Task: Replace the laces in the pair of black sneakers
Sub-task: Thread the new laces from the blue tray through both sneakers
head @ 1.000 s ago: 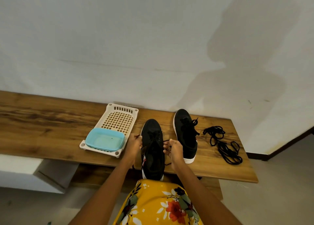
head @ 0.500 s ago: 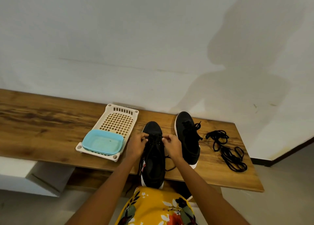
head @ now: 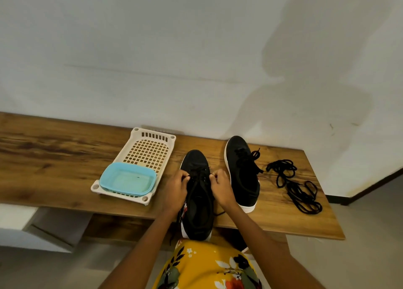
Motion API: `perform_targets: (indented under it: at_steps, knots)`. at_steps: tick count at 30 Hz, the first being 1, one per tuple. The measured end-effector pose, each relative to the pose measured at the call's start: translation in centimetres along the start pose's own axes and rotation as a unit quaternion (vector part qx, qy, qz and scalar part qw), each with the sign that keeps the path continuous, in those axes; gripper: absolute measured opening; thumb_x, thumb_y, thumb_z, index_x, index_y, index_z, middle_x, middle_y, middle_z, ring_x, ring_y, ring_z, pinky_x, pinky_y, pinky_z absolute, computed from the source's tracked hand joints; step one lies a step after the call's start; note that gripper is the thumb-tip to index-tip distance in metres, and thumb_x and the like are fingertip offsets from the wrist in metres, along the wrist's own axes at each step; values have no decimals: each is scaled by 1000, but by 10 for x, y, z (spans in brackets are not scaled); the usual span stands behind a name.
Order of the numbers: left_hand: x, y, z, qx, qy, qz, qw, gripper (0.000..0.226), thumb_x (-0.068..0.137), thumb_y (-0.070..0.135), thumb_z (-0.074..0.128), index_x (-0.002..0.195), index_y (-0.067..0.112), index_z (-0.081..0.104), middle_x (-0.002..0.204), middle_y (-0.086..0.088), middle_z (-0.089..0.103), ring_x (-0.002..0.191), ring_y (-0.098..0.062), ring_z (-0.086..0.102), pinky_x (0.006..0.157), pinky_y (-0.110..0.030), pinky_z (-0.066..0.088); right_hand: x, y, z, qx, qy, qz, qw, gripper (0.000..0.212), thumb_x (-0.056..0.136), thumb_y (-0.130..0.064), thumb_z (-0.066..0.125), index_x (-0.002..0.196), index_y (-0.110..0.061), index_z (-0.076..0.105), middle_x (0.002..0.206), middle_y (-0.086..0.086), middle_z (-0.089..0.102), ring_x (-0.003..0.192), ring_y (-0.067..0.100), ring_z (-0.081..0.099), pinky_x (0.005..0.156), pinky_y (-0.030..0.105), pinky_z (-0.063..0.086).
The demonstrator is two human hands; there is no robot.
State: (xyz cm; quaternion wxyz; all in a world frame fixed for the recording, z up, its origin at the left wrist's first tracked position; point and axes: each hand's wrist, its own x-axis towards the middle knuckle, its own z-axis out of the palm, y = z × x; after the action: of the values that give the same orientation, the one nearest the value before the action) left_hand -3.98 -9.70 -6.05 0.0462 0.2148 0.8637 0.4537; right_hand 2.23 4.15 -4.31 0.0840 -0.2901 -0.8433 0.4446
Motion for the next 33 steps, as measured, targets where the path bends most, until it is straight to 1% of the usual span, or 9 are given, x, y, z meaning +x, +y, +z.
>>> perform_targets:
  at_steps: [4,7,11,13,16,21,26,29,33]
  knots:
    - [2,-2,-2,-40,-20,-19,999,16,94,13,52,109,14,57,98,6,57,92,-7,55,78,-19,42,-3,6,6,58,17,-7,998,9,97,-22,51,88,-20,52,92,-6,50,89,12,52,72,17,39]
    - [8,-6,-4,-48,-46,-20,998,27,91,9,56,116,18,59,103,8,58,94,-6,56,84,-23,47,-2,12,5,41,11,-43,998,10,94,-22,57,99,-14,62,98,-6,53,91,8,55,71,8,39]
    - [14,-3,-2,-61,-20,-20,998,14,88,11,61,98,17,67,92,7,64,88,-8,61,79,-20,49,1,13,6,31,40,-41,998,8,93,-21,57,94,-16,63,100,-1,61,90,10,59,74,15,43]
    - [11,-3,-2,-53,-9,-4,999,10,88,10,60,93,18,65,89,9,63,85,-7,60,74,-16,46,2,15,8,42,35,-30,998,13,93,-22,58,102,-16,63,104,-1,62,93,9,59,77,17,45]
    - [3,-9,0,-41,5,18,999,10,91,12,55,97,19,61,91,10,60,86,-8,58,75,-24,48,2,15,9,42,27,-35,998,25,92,-25,59,116,-18,62,109,-3,61,95,7,58,80,19,48]
    - [4,-1,1,-75,26,-77,994,6,96,19,48,99,17,54,89,6,59,85,-13,57,69,-26,41,2,10,10,6,42,-45,998,12,92,-28,59,99,-19,65,101,-5,58,91,10,57,78,27,48]
    - [1,-4,-2,-110,5,-53,992,7,91,22,58,97,22,62,96,9,65,91,-6,60,78,-24,48,-3,9,15,70,78,-7,995,22,93,-30,57,80,-13,60,86,1,60,79,13,57,69,24,43]
    - [3,0,-3,-72,-17,-11,997,21,90,17,59,109,20,67,104,10,60,96,-4,56,81,-18,43,-9,12,13,73,72,-41,994,13,92,-22,60,87,-11,65,89,-3,59,81,5,55,70,13,41]
    - [10,5,-5,2,-26,20,999,11,88,20,62,97,22,68,100,10,58,90,-4,54,75,-18,43,-10,11,6,39,44,-92,994,19,91,-14,60,108,-15,68,105,-4,62,96,4,56,75,1,39]
